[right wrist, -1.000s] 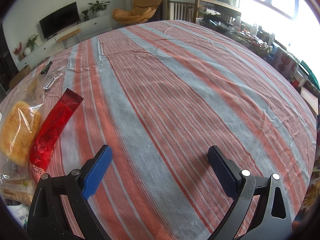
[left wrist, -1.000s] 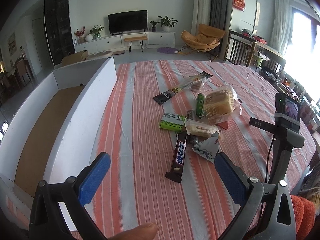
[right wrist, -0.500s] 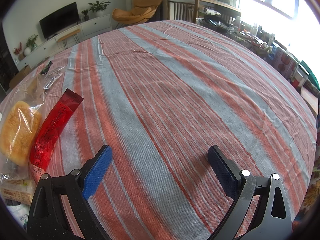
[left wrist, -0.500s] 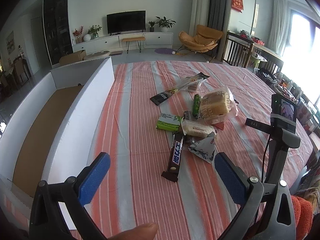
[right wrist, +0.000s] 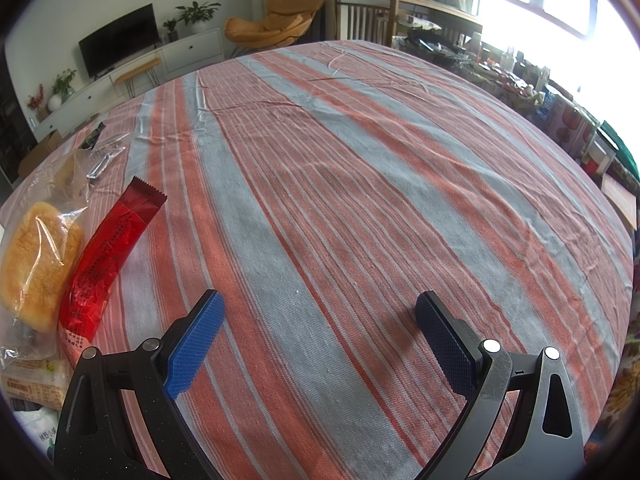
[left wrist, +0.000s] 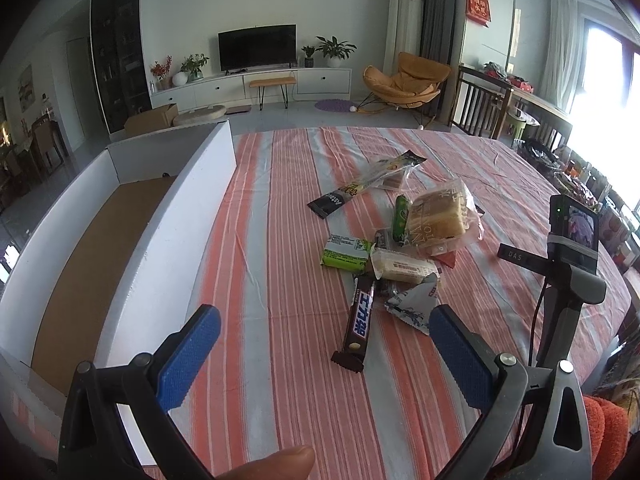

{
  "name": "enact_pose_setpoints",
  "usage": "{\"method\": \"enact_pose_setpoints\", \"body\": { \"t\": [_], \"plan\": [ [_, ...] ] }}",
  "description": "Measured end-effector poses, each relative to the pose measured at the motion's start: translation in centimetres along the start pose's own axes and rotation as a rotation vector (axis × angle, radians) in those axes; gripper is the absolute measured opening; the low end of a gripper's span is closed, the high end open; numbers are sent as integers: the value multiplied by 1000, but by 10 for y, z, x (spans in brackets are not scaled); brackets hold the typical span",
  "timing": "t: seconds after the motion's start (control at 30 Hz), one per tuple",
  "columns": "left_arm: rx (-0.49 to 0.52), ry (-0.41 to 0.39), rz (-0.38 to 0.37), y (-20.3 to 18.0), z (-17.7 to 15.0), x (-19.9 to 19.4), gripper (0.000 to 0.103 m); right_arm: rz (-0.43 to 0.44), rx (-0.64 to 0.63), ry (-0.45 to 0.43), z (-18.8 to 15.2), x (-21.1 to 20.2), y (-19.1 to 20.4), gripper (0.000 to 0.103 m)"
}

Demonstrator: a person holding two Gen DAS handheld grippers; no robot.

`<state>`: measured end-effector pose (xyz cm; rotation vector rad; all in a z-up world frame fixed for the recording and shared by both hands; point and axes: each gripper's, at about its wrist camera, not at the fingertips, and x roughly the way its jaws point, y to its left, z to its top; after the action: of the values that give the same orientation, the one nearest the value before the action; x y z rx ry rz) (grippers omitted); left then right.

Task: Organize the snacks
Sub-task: 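Grasp the dark chocolate bar with the left tool while the right grasps the white packet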

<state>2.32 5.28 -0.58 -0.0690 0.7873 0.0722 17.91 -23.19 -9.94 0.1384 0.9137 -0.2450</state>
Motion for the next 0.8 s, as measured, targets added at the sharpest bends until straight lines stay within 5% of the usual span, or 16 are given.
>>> {"method": "enact_pose_setpoints", "body": {
  "t": [0.4,0.67,0.8],
  "plan": [
    [-60,107,27,37,-3,38,103,0,0,0,-1,0,0,98],
    [20,228,-113,24,-5,66,103,0,0,0,-2,-1,0,98],
    [105,255,-78,2,-3,100,103,0,0,0,0,0,0,98]
  ]
}}
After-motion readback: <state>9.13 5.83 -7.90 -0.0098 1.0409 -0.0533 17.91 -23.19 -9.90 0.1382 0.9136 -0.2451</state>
